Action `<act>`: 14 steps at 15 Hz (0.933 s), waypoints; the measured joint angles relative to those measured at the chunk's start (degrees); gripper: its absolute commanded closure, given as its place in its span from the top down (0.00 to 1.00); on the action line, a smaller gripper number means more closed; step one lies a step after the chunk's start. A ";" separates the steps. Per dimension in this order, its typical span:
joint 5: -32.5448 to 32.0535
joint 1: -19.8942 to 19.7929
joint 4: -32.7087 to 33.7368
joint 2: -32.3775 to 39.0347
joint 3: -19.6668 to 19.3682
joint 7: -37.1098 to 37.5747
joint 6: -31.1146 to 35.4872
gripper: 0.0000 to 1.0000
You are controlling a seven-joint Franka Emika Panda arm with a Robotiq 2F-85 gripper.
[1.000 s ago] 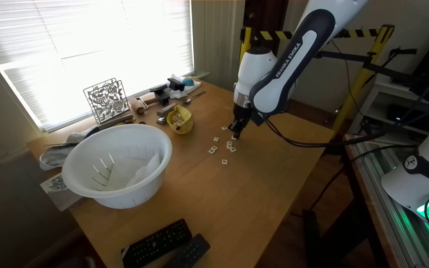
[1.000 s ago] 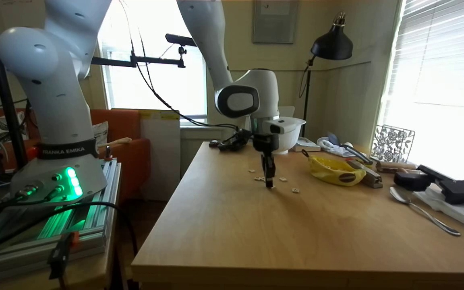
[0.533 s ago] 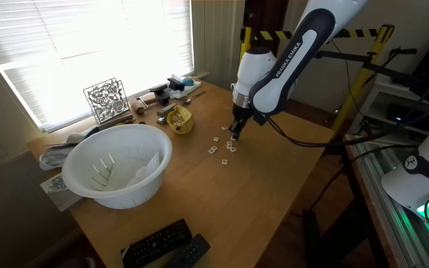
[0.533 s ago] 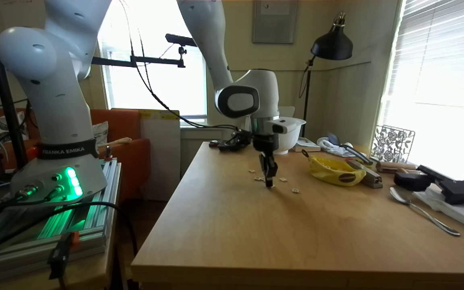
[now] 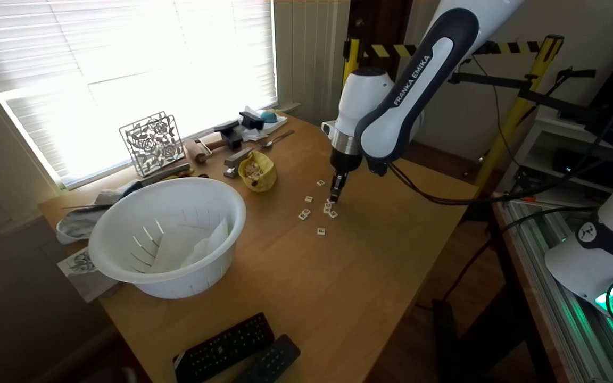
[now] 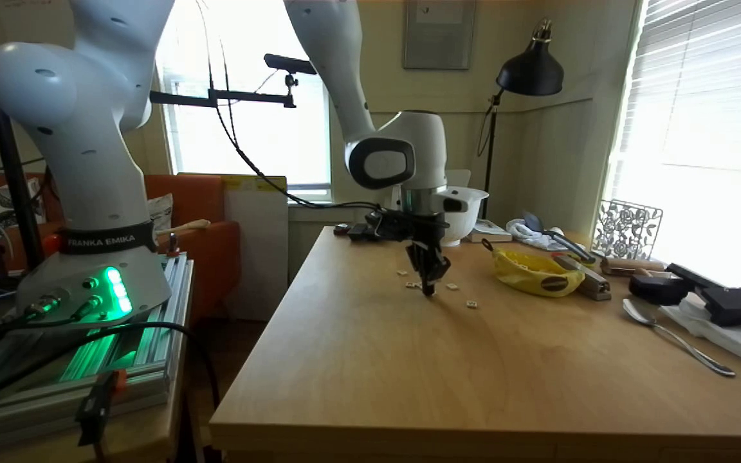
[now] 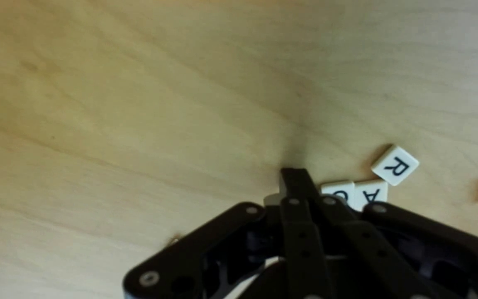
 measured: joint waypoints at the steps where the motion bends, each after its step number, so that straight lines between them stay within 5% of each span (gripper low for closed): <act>1: -0.13 -0.54 0.01 0.00 0.44 -1.59 -0.05 0.00; 14: -1.99 -3.75 0.15 0.10 2.73 -12.58 -0.14 0.00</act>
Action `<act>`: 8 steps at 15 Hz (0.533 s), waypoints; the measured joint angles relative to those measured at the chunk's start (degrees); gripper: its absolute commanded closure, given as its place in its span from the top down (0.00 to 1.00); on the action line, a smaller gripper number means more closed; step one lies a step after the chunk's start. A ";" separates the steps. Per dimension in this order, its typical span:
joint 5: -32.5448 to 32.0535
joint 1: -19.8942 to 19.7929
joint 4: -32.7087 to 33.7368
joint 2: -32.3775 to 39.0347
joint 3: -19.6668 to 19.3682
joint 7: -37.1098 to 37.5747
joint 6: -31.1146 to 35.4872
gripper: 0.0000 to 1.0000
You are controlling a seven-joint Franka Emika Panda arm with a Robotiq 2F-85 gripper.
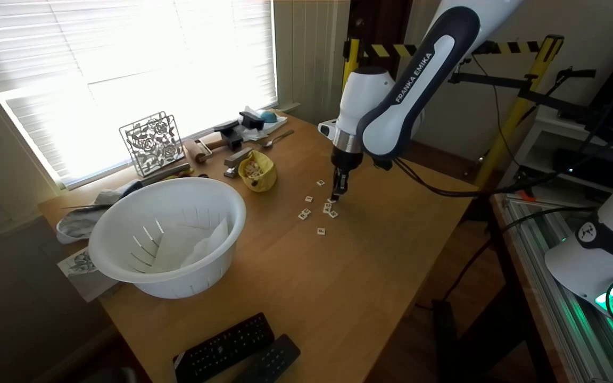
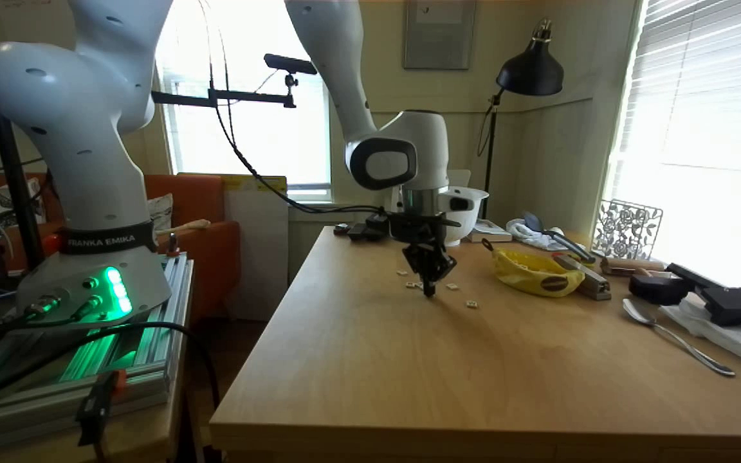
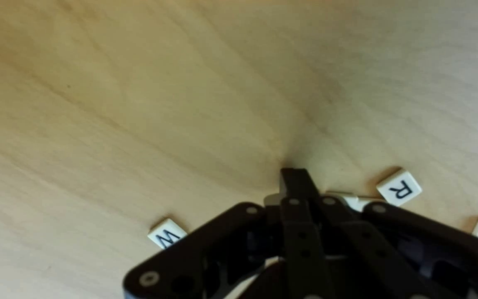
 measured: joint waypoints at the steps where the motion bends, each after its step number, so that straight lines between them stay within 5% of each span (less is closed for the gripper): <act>1: -0.03 -0.25 0.02 0.02 0.30 -0.62 0.00 0.00; 8: -0.27 -1.71 0.09 0.08 2.05 -4.86 -0.35 0.00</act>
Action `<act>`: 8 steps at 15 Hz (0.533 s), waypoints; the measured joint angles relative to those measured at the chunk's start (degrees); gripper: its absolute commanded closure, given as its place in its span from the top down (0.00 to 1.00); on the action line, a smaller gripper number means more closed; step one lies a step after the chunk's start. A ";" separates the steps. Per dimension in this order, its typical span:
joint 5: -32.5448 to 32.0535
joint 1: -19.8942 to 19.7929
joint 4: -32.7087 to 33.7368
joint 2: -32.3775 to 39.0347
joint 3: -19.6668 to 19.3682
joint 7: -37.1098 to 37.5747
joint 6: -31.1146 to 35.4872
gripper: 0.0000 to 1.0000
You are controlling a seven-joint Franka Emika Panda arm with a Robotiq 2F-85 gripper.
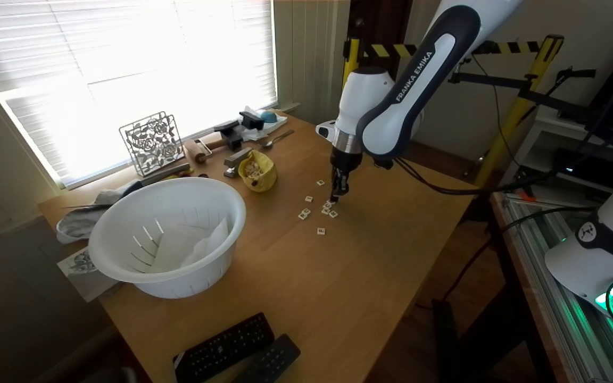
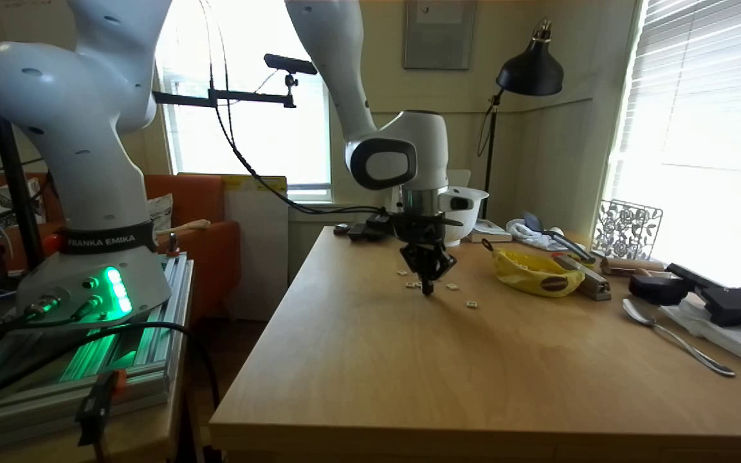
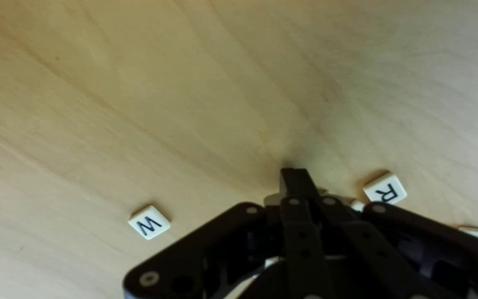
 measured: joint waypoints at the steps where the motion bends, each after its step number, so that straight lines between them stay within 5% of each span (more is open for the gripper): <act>1: -0.03 -0.09 0.02 0.00 0.12 -0.64 -0.08 0.00; 8: -0.15 -0.88 0.15 0.00 0.95 -4.46 -0.51 0.00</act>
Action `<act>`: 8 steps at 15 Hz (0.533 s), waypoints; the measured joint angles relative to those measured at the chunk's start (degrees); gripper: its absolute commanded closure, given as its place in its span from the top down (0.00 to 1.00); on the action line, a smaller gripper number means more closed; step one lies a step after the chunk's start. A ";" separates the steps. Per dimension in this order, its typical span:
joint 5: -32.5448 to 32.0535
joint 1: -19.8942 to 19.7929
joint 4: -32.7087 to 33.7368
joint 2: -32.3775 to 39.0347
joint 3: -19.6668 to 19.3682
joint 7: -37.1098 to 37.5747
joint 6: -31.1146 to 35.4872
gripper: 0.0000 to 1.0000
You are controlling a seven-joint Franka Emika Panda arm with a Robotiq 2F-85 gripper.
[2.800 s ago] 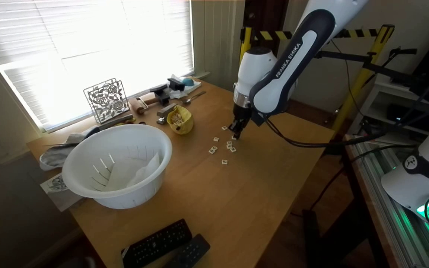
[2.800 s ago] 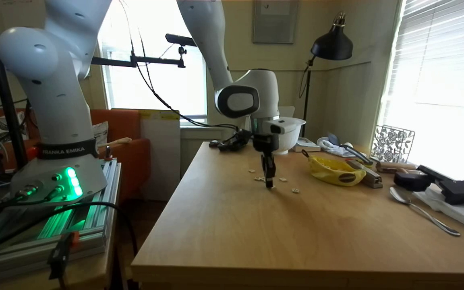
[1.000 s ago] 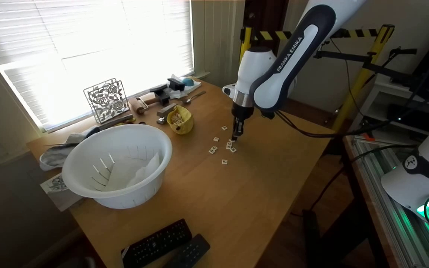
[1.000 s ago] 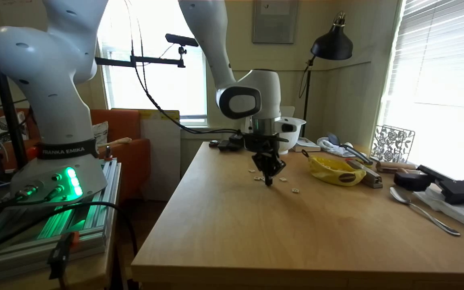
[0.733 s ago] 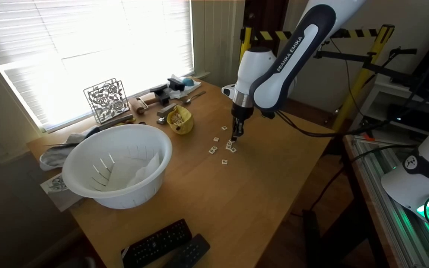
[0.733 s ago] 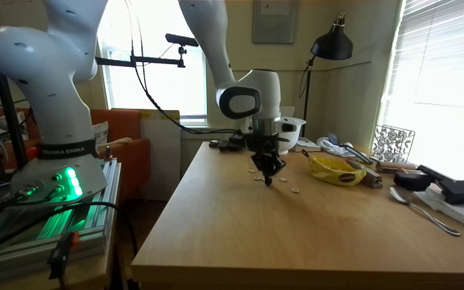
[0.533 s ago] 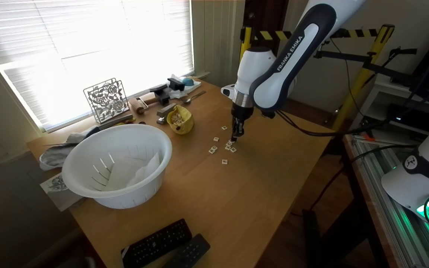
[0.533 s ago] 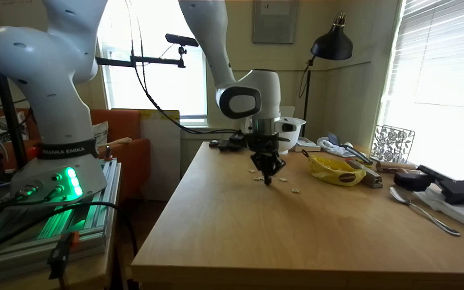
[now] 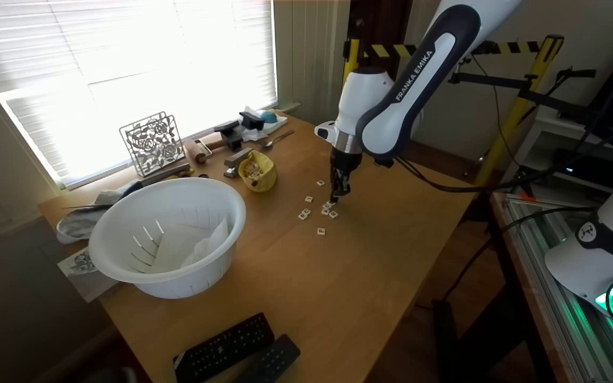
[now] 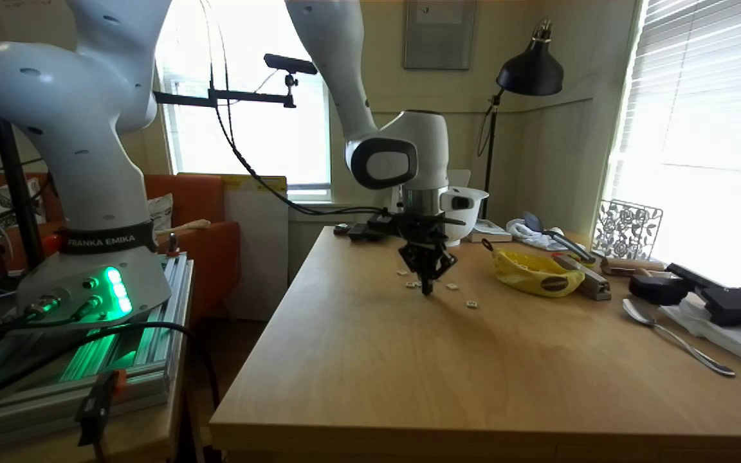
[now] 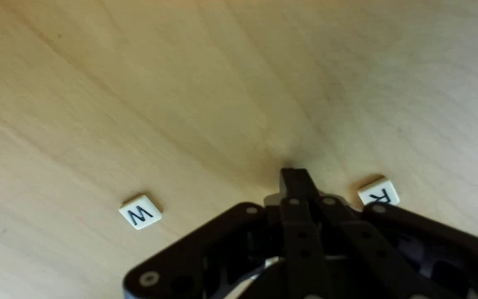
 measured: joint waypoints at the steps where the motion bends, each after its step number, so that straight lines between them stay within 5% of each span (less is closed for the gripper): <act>1: 0.00 -0.52 0.02 -0.03 0.61 -0.46 -0.16 0.00; 8: 1.35 -5.81 -0.16 -3.84 7.18 -5.72 -2.67 0.00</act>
